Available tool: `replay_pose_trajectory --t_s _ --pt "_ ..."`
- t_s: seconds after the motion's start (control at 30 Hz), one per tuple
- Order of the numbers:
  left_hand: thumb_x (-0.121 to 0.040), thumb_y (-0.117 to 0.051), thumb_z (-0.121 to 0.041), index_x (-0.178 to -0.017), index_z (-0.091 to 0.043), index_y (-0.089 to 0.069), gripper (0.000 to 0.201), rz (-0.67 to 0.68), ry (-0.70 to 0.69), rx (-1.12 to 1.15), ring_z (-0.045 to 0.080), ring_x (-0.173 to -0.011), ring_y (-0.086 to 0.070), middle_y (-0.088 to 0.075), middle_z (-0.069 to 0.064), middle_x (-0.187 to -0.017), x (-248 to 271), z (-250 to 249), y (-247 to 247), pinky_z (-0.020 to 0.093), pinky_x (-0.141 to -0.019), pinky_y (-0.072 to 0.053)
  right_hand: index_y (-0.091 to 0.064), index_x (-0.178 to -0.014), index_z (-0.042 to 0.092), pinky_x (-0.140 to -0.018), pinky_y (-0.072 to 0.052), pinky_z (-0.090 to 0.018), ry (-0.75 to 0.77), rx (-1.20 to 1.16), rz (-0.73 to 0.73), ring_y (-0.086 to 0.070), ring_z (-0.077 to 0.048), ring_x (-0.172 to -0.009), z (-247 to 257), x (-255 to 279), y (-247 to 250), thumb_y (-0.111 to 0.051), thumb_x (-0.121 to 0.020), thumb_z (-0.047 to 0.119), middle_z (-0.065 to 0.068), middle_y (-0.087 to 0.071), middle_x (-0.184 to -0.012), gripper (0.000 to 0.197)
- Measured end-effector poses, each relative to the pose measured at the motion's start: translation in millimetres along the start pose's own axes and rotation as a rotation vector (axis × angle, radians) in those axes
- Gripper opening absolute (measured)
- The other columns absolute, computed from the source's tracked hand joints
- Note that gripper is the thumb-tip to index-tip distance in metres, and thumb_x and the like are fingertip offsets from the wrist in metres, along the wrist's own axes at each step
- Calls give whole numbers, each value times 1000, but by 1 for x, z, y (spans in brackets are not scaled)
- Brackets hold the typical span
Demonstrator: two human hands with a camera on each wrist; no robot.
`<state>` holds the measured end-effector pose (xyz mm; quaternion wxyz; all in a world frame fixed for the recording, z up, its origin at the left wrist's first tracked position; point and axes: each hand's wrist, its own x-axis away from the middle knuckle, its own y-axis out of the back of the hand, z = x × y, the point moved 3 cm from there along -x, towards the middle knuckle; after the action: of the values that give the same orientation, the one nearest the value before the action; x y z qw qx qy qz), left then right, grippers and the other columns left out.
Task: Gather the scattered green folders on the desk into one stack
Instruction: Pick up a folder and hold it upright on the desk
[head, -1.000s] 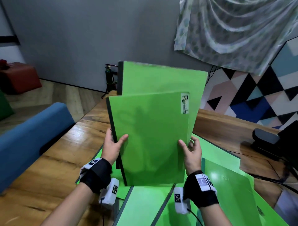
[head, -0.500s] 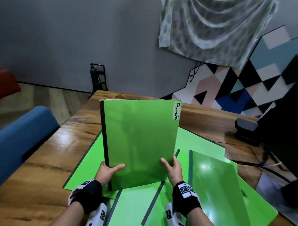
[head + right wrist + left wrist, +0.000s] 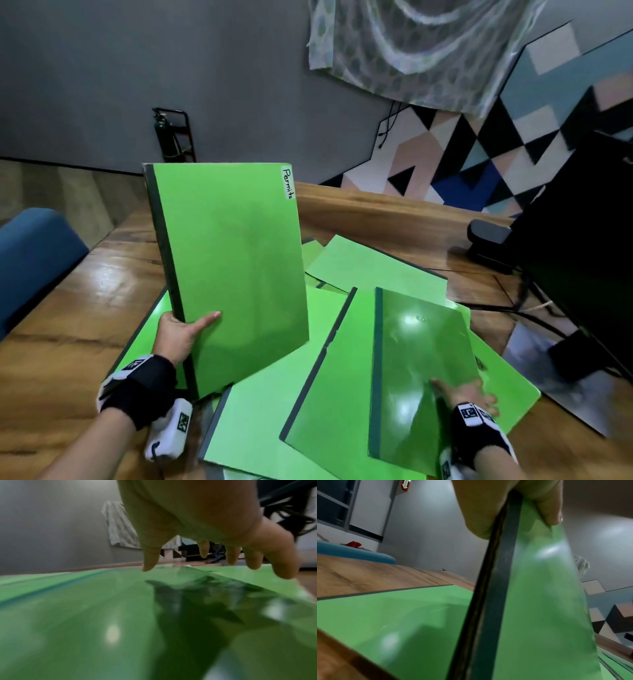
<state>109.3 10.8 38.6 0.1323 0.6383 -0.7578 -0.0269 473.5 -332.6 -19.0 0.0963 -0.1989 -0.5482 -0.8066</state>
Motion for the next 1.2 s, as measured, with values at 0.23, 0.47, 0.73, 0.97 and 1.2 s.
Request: replay_pose_trajectory --t_s 0.23,0.47,0.73,0.97,1.2 --pt "-42 -85 -54 -116 10 -44 106 35 31 -7 32 -90 -60 -62 20 -97 -3 15 -2 53 -92 -48 -18 -144 11 -110 -30 -51 67 201 50 -24 -39 -136 -16 1 -21 -75 -57 63 -25 -24 -146 116" --pt "-66 -80 -24 -86 -5 -41 48 -1 41 -31 25 -82 -49 -49 13 -81 5 8 -1 43 -80 -46 -13 -148 16 -111 -29 -50 -25 224 38 -22 -39 -137 -25 -5 -6 -69 -53 73 -24 -18 -149 124" --pt "-70 -77 -22 -92 -2 -37 50 -2 30 -57 20 -73 -43 -41 4 -71 12 3 -2 44 -84 -42 -7 -148 21 -109 -30 -53 11 288 35 -21 -40 -138 -15 2 -19 -74 -46 71 -25 -18 -149 132" --pt "-71 -76 -19 -98 3 -41 50 -21 26 -18 23 -87 -43 -40 4 -71 16 4 -11 45 -88 -41 -7 -147 17 -107 -32 -49 37 212 126 -27 -39 -135 7 46 -60 -78 -48 64 -24 -24 -145 130" --pt "-73 -74 -20 -123 18 -30 76 -18 20 17 21 -79 -42 -37 4 -69 24 4 -11 50 -97 -39 -16 -142 6 -104 -40 -49 -49 31 133 -38 -41 -129 7 47 -63 -85 -52 48 -24 -36 -141 121"
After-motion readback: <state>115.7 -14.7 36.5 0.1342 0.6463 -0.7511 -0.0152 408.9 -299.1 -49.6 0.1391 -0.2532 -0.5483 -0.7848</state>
